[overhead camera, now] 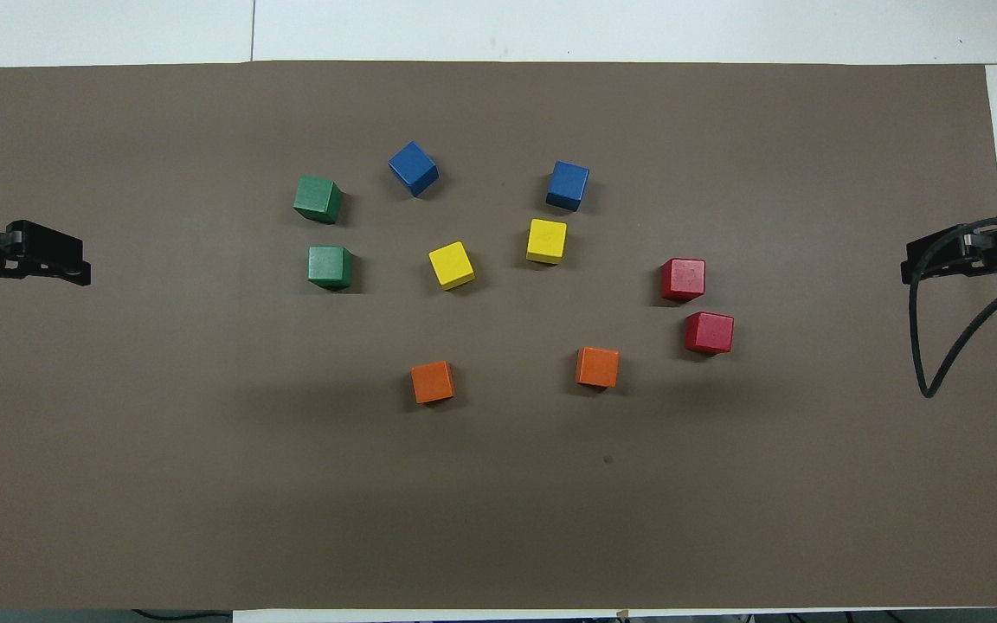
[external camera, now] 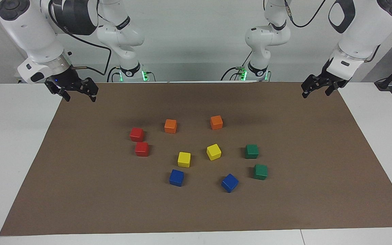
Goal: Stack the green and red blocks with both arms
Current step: 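Reach the left gripper to the nearer green cube while the right gripper advances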
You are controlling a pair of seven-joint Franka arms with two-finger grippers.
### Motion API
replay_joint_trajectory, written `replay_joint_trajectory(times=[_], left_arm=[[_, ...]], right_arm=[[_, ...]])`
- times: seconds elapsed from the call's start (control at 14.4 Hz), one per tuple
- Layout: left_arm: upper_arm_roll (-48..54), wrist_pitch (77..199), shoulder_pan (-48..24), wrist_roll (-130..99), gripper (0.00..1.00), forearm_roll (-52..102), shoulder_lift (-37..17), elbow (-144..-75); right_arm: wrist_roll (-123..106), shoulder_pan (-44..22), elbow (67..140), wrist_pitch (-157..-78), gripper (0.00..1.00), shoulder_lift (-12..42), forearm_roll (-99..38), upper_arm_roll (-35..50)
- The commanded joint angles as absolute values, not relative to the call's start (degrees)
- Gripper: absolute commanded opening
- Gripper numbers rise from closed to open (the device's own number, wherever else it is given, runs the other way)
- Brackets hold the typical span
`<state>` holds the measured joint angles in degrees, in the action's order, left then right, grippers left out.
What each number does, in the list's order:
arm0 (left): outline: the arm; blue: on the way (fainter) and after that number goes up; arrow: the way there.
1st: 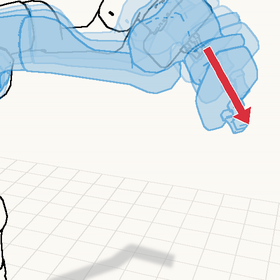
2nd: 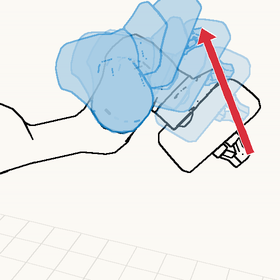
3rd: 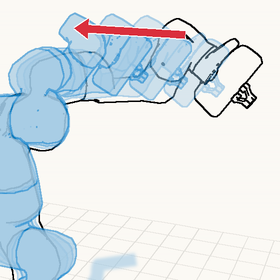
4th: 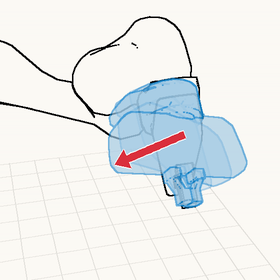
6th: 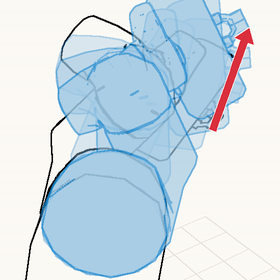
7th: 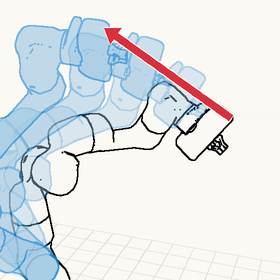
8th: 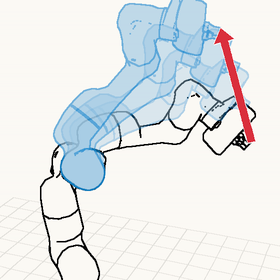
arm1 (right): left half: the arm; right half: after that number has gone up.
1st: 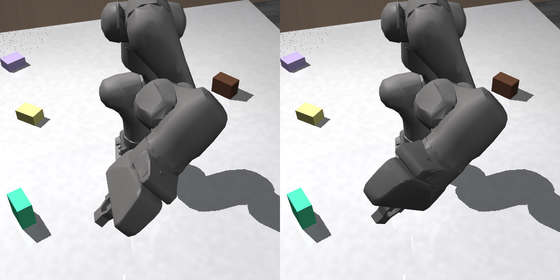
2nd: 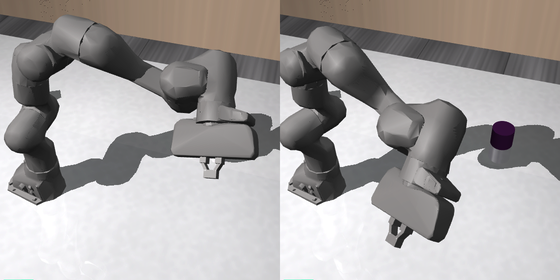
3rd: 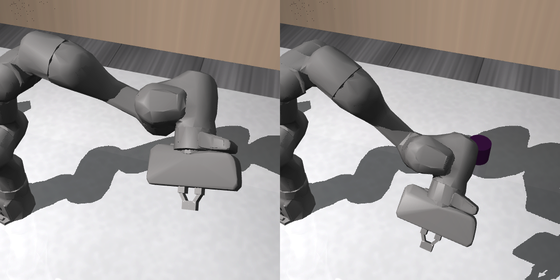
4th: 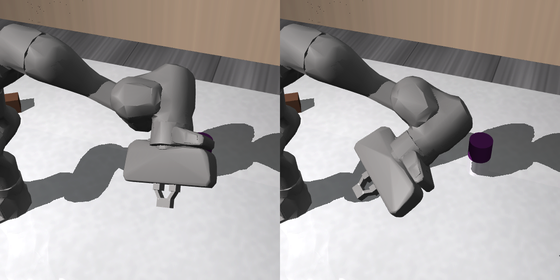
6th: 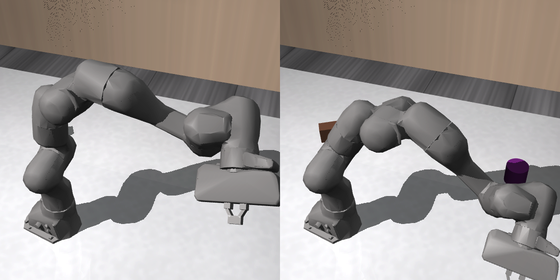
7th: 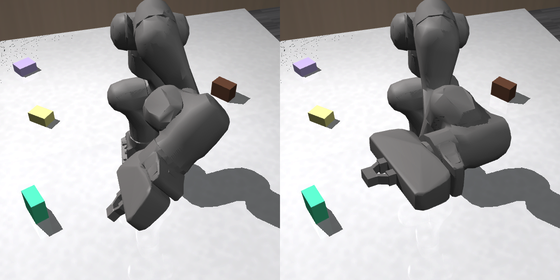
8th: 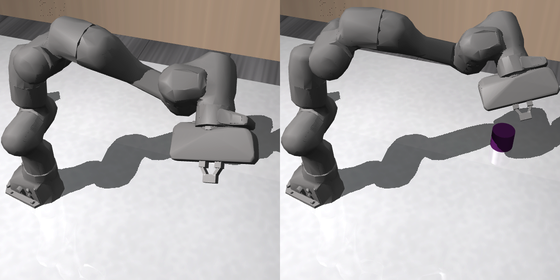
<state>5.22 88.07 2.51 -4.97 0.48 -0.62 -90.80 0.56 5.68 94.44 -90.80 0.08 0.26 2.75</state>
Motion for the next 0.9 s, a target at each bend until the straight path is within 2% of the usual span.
replay_joint_trajectory(times=[0.0, 0.35, 0.49, 0.63, 0.83], left_arm=[[5.19, 89.38, 2.99, -4.39, 1.00, 1.67, 1.05, -92.72], [5.10, 90.52, 2.38, -5.18, 1.00, 1.67, 1.23, -93.16], [5.45, 93.06, 1.94, -6.06, 1.00, 1.76, 2.01, -95.69], [5.71, 99.64, -1.74, -6.50, 1.00, 1.84, 2.81, -101.31], [5.80, 106.32, -6.83, -10.18, 1.00, 1.93, -1.12, -103.70]], right_arm=[[0.62, 6.77, 93.34, -90.09, 1.00, 0.79, -0.35, 3.34], [0.70, 6.59, 93.43, -90.09, 1.00, 0.70, -0.35, 3.34], [1.14, 6.42, 93.86, -90.17, 1.00, 0.53, -0.35, 3.34], [1.14, 6.15, 93.96, -90.09, 1.00, 0.44, -0.26, 3.34], [1.67, 5.63, 94.39, -90.09, 1.00, 0.26, -0.09, 3.43]])
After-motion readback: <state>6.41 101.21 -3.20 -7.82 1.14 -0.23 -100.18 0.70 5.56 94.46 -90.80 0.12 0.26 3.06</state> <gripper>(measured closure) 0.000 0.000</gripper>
